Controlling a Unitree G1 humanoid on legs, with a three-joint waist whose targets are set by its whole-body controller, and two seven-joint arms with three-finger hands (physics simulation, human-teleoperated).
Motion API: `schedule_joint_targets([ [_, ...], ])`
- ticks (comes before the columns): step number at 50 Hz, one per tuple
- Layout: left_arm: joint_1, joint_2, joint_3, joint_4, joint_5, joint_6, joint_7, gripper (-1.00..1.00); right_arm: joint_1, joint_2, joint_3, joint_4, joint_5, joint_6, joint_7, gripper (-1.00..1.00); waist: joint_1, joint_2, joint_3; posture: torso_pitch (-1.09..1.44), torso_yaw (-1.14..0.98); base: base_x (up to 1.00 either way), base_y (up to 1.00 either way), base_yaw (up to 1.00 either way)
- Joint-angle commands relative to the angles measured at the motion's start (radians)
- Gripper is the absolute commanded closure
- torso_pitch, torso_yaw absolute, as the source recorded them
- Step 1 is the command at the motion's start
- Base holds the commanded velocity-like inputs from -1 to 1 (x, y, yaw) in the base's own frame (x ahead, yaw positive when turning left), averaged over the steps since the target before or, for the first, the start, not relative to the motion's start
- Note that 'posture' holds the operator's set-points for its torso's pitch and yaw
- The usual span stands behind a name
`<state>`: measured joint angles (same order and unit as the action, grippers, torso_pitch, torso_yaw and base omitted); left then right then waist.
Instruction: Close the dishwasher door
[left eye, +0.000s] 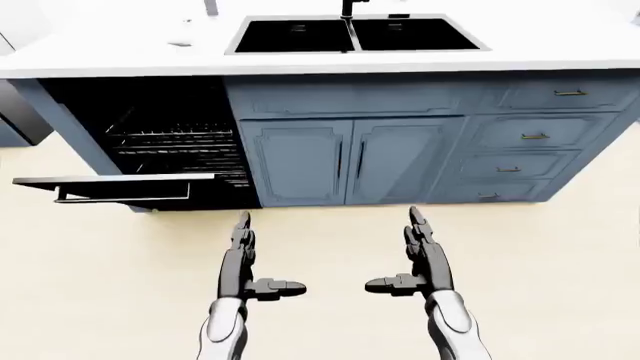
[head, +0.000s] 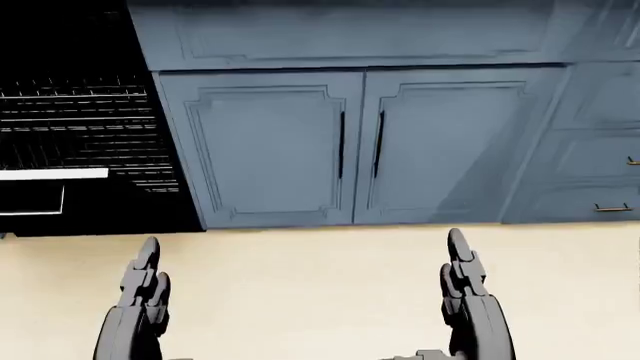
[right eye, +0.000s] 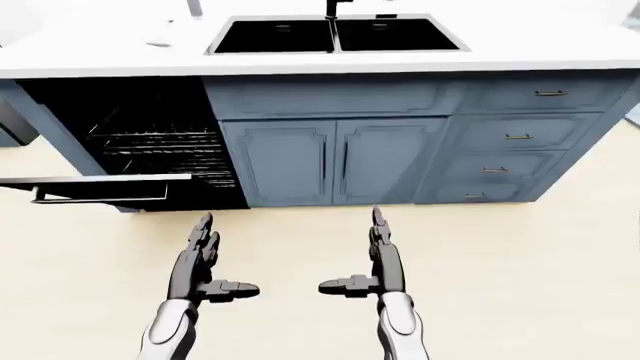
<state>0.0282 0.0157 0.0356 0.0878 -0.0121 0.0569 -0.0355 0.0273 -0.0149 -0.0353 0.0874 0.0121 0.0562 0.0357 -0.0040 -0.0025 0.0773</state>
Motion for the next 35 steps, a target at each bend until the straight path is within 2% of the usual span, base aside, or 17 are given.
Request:
schedule_joint_targets([
  [1, -0.027, 0.0, -0.003, -0.072, 0.008, -0.09, 0.009, -1.0, -0.015, 0.003, 0.001, -0.124, 0.016, -0.037, 0.0, -1.0, -0.002, -0.008, -0.001, 0.0, 0.0, 0.0, 0.0, 0.0],
  [2, -0.028, 0.0, -0.002, -0.071, 0.008, -0.093, 0.01, -1.0, -0.013, 0.003, 0.003, -0.128, 0.02, -0.034, 0.003, -1.0, 0.002, -0.008, -0.036, 0.0, 0.0, 0.0, 0.0, 0.0],
  [3, -0.029, 0.001, -0.001, -0.07, 0.008, -0.095, 0.011, -1.0, -0.012, 0.005, 0.004, -0.123, 0.023, -0.044, 0.004, -1.0, 0.007, -0.002, -0.062, 0.0, 0.0, 0.0, 0.0, 0.0],
  [4, -0.029, 0.0, -0.002, -0.068, 0.008, -0.095, 0.011, -1.0, -0.014, 0.005, 0.003, -0.119, 0.021, -0.053, -0.001, -1.0, 0.007, -0.002, -0.052, 0.0, 0.0, 0.0, 0.0, 0.0],
  [5, -0.029, 0.0, -0.002, -0.068, 0.009, -0.097, 0.012, -1.0, -0.012, 0.005, 0.002, -0.128, 0.024, -0.05, -0.002, -1.0, 0.006, -0.006, -0.016, 0.0, 0.0, 0.0, 0.0, 0.0],
  [7, -0.029, 0.0, -0.004, -0.065, 0.01, -0.099, 0.012, -1.0, -0.006, 0.002, 0.004, -0.137, 0.016, -0.048, -0.007, -1.0, 0.006, -0.008, -0.07, 0.0, 0.0, 0.0, 0.0, 0.0],
  [8, -0.027, -0.001, -0.006, -0.063, 0.013, -0.103, 0.013, -1.0, -0.006, 0.002, 0.006, -0.136, 0.009, -0.049, -0.009, -1.0, 0.007, -0.008, -0.075, 0.0, 0.0, 0.0, 0.0, 0.0],
  [24, -0.008, -0.004, -0.016, -0.092, 0.027, -0.101, 0.012, -1.0, 0.007, 0.001, 0.015, -0.126, -0.046, -0.066, -0.017, -1.0, 0.009, -0.003, -0.089, 0.0, 0.0, 0.0, 0.0, 0.0],
  [25, -0.008, -0.004, -0.016, -0.094, 0.027, -0.101, 0.012, -1.0, 0.008, 0.001, 0.015, -0.128, -0.045, -0.065, -0.016, -1.0, 0.012, 0.002, -0.105, 0.0, 0.0, 0.0, 0.0, 0.2],
  [27, -0.007, -0.004, -0.016, -0.096, 0.027, -0.099, 0.011, -1.0, 0.01, 0.001, 0.013, -0.134, -0.047, -0.061, -0.017, -1.0, 0.012, 0.002, -0.081, 0.0, 0.0, 0.0, 0.0, 0.29],
  [35, -0.005, -0.003, -0.016, -0.103, 0.029, -0.096, 0.011, -1.0, 0.012, 0.002, 0.017, -0.138, -0.054, -0.061, -0.017, -1.0, 0.021, 0.004, -0.067, 0.0, 0.0, 0.0, 0.0, 0.29],
])
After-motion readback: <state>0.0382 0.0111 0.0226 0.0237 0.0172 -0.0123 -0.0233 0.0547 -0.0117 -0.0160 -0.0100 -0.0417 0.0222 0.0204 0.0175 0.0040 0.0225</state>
